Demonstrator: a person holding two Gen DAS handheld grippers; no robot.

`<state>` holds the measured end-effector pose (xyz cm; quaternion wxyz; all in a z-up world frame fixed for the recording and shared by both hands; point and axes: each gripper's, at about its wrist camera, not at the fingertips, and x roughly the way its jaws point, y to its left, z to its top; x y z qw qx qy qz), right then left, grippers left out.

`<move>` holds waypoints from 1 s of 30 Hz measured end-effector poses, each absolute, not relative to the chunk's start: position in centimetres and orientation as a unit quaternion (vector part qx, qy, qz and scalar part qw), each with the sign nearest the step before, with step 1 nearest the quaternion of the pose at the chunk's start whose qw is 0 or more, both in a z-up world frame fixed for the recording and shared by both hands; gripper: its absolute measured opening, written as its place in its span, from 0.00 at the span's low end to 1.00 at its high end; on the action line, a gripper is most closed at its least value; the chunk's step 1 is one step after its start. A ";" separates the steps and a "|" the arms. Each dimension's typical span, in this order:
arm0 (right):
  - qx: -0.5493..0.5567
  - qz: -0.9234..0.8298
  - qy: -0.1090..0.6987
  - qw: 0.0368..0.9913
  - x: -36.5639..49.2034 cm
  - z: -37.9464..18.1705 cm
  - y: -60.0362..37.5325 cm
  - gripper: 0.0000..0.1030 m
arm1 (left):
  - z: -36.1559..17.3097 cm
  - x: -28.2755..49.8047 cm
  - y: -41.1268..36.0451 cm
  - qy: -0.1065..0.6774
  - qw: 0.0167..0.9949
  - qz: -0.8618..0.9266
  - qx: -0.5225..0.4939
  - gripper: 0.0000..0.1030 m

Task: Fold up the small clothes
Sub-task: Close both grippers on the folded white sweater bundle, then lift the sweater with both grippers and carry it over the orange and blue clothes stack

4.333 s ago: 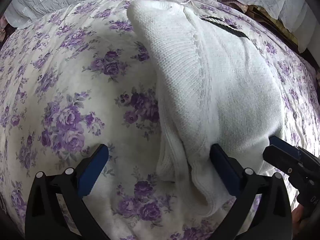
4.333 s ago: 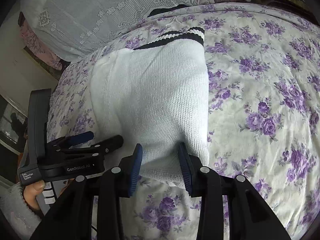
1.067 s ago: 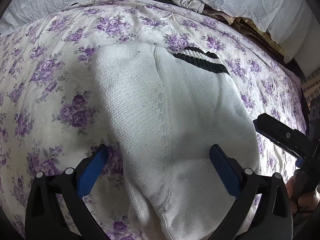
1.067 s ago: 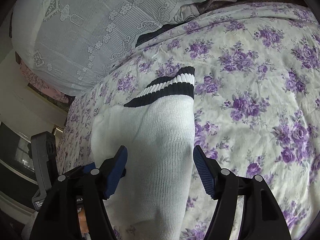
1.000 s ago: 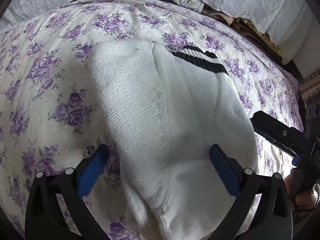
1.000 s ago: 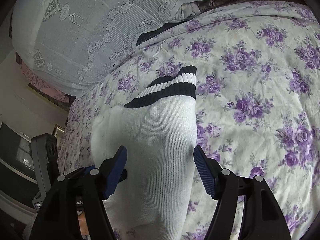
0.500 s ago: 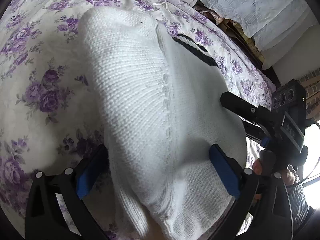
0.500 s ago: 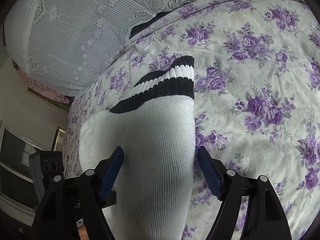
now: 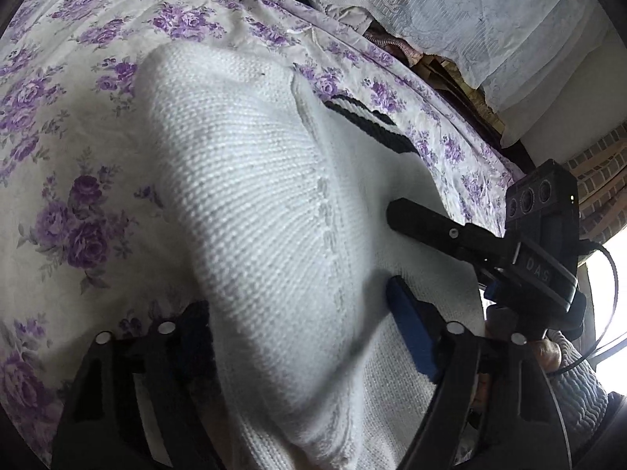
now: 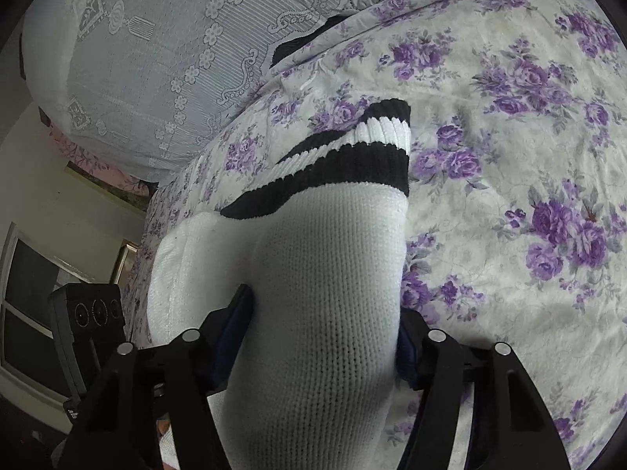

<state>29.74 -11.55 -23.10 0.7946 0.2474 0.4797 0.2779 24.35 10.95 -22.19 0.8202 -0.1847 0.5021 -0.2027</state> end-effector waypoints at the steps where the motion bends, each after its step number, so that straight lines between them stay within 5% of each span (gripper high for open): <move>1: 0.244 0.279 0.475 0.798 29.6 -22.9 -11.5 0.53 | -22.1 24.3 11.1 0.500 0.821 -0.202 -0.188 0.63; 10: 0.257 0.274 0.459 0.805 27.8 -20.2 -12.3 0.43 | -19.4 22.6 10.4 0.482 0.841 -0.190 -0.156 0.47; 30: 0.260 0.358 0.437 0.783 17.1 -11.9 -11.6 0.43 | -12.6 8.8 12.1 0.450 0.873 -0.121 -0.144 0.47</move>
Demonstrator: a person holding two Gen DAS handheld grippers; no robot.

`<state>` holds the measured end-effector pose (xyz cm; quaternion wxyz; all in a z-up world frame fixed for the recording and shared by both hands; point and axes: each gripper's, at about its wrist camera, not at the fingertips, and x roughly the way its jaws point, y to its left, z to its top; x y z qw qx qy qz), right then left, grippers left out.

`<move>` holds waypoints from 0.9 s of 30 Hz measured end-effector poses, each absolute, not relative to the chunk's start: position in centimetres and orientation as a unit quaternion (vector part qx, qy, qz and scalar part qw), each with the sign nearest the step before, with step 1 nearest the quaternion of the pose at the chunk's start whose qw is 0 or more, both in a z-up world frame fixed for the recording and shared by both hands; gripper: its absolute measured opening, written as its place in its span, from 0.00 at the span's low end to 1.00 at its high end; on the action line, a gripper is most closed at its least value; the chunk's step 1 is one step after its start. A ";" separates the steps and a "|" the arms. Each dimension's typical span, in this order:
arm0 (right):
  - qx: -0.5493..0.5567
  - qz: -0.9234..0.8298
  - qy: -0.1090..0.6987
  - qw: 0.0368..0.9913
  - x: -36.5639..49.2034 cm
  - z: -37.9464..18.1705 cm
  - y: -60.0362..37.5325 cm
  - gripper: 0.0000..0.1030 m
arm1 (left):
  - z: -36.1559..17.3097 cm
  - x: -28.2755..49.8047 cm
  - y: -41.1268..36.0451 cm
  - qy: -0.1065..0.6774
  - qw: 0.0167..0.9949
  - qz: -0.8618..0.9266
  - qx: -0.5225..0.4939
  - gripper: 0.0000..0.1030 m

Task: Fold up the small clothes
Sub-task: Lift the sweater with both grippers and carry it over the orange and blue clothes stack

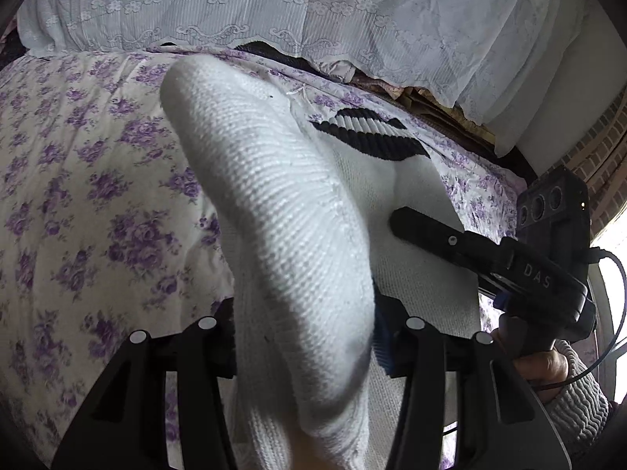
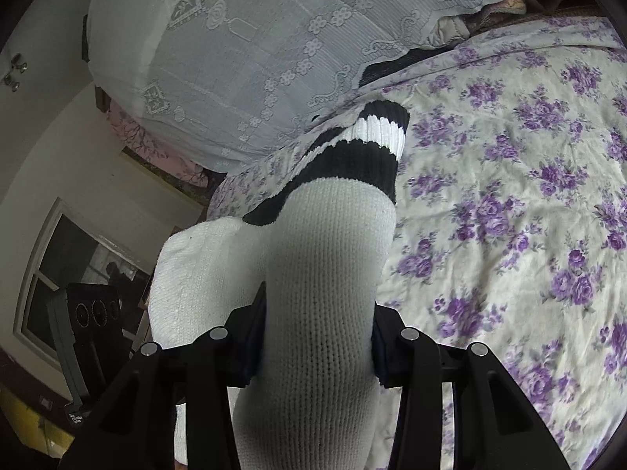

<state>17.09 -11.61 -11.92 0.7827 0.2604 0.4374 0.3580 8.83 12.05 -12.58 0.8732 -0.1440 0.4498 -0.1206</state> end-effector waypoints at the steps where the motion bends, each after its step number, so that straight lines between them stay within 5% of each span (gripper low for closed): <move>1: 0.258 0.368 0.435 0.780 16.6 -11.4 -11.2 0.43 | -12.0 7.8 12.4 0.446 0.876 -0.111 -0.146 0.47; 27: 0.168 0.555 0.390 0.715 3.7 1.0 9.6 0.43 | -1.7 -12.8 28.7 0.338 0.919 0.100 -0.178 0.47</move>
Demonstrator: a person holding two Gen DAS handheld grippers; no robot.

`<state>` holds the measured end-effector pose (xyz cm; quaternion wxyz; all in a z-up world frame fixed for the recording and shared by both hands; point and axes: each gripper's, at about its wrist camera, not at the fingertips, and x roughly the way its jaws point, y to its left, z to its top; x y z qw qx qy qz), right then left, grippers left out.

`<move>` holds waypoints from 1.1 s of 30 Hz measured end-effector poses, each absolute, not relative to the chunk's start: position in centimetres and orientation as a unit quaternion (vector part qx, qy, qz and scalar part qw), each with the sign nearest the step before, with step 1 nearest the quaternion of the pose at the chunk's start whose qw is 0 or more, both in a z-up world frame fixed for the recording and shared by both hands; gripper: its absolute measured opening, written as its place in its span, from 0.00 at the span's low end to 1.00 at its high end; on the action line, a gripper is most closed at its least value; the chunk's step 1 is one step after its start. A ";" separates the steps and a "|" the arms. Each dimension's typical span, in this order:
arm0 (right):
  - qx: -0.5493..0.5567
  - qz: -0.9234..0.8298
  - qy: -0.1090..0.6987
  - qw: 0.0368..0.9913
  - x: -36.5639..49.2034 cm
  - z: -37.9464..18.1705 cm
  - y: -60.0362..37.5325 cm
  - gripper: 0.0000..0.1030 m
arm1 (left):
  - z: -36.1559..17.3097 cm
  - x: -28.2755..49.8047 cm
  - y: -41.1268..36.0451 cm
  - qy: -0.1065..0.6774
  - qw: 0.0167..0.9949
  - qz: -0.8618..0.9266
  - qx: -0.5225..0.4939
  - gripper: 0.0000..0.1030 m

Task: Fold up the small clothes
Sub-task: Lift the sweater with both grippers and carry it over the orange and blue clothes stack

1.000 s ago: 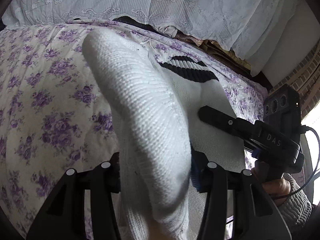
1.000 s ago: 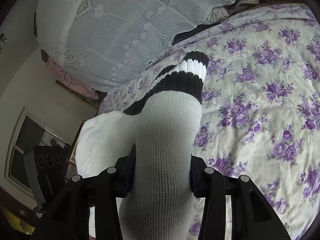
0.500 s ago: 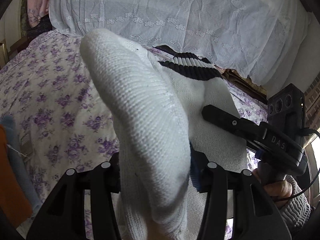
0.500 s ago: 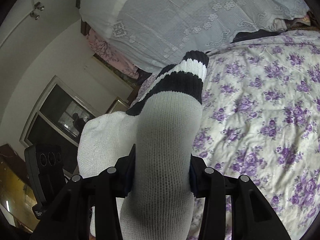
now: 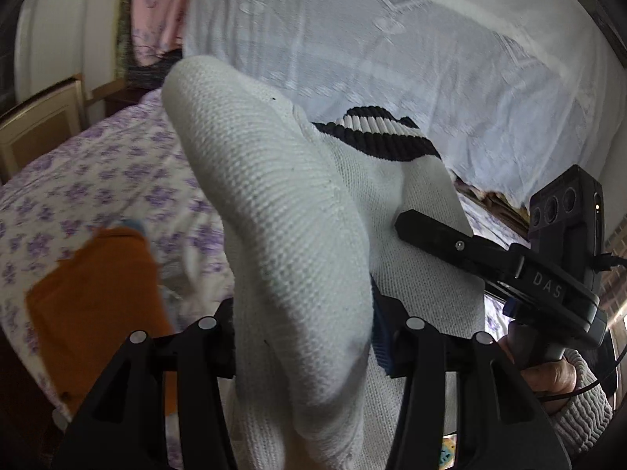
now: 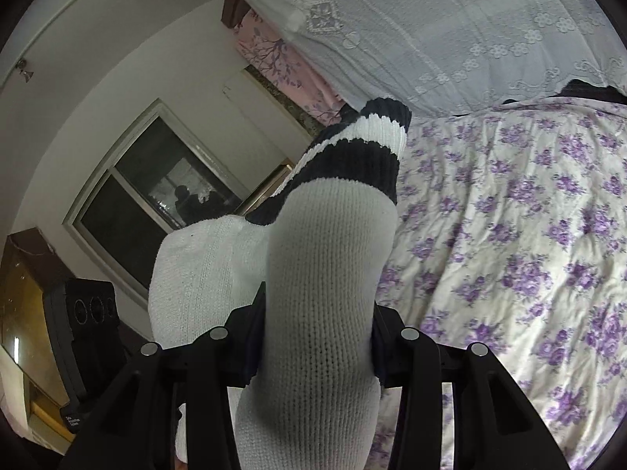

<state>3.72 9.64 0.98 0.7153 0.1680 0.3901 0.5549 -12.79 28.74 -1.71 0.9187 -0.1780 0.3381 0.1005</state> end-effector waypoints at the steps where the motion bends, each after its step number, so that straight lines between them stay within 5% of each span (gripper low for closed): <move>1: 0.165 0.564 0.390 0.709 3.1 1.3 10.9 0.43 | -1.5 -13.8 29.6 0.333 0.918 0.112 -0.182 0.47; 13: 0.120 0.638 0.395 0.650 -3.2 3.3 23.7 0.43 | -0.3 -22.3 38.6 0.303 0.900 0.223 -0.217 0.47; 24: 0.069 0.619 0.449 0.641 -4.3 -1.7 31.2 0.43 | -5.5 -23.1 45.1 0.338 0.868 0.260 -0.253 0.49; 27: 0.053 0.589 0.479 0.648 -3.7 -4.7 32.7 0.46 | -9.0 -22.4 46.5 0.363 0.844 0.284 -0.273 0.65; 30: 0.051 0.579 0.489 0.651 -2.8 -6.7 33.2 0.59 | -11.0 -22.2 47.8 0.366 0.829 0.300 -0.299 0.87; 33: 0.049 0.572 0.500 0.649 -1.8 -7.9 33.7 0.65 | -12.0 -21.6 48.7 0.367 0.826 0.296 -0.308 0.91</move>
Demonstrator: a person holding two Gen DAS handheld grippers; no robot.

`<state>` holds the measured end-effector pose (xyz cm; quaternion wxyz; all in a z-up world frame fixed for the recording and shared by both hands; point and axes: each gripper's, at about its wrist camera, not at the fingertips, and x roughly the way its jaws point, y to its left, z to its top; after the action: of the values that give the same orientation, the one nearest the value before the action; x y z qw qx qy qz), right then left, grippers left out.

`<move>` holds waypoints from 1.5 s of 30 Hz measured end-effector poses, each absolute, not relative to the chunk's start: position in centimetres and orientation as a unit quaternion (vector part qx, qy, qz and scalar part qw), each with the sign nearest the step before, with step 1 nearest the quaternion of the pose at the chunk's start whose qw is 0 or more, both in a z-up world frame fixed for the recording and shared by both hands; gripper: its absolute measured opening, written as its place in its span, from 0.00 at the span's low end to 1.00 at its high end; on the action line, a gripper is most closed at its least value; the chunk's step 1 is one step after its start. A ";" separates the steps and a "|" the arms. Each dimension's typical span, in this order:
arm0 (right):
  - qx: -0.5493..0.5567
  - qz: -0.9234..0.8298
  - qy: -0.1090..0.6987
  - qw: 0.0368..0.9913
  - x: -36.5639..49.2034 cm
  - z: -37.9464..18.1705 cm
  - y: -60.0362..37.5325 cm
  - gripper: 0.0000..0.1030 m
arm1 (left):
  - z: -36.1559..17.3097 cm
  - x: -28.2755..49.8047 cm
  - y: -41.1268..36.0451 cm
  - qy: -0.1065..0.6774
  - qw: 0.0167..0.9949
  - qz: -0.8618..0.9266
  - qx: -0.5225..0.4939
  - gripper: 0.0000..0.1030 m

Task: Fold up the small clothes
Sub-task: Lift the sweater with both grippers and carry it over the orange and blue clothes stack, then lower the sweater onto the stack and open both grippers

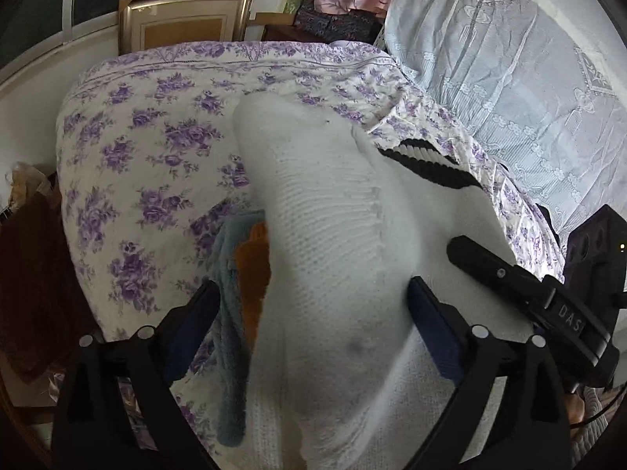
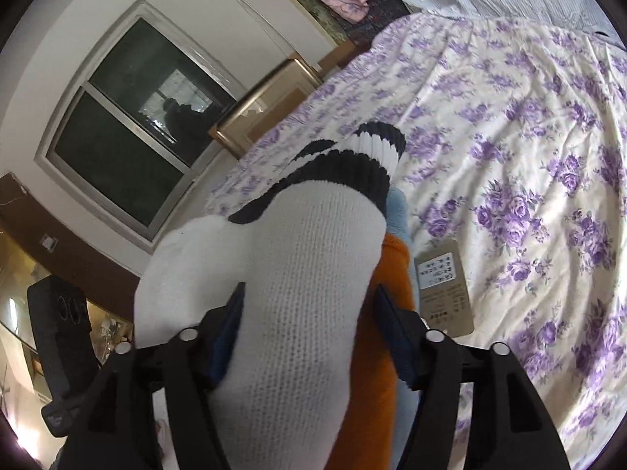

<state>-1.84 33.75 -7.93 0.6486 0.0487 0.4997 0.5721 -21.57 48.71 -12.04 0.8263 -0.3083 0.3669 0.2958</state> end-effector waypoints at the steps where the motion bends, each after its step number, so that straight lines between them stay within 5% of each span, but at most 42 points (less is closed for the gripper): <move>1: 0.054 0.569 0.507 0.645 -1.5 -8.5 33.9 0.67 | -12.5 -21.4 48.7 0.366 0.829 0.302 -0.295 0.92; 13: 0.074 0.562 0.516 0.642 -0.6 -10.1 33.9 0.75 | -12.7 -21.0 47.8 0.358 0.828 0.339 -0.265 0.96; 30: -0.001 0.580 0.415 0.701 -3.7 -1.9 28.5 0.73 | -7.3 -23.7 46.1 0.334 0.827 0.385 -0.236 0.95; 45: -0.037 0.561 0.453 0.692 -5.8 -5.1 27.8 0.73 | -9.3 -24.8 45.0 0.376 0.806 0.412 -0.197 0.96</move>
<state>-5.81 27.77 -5.11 0.6920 -0.0370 0.4531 0.5607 -24.75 45.00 -9.28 0.8062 -0.1975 0.3757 0.4121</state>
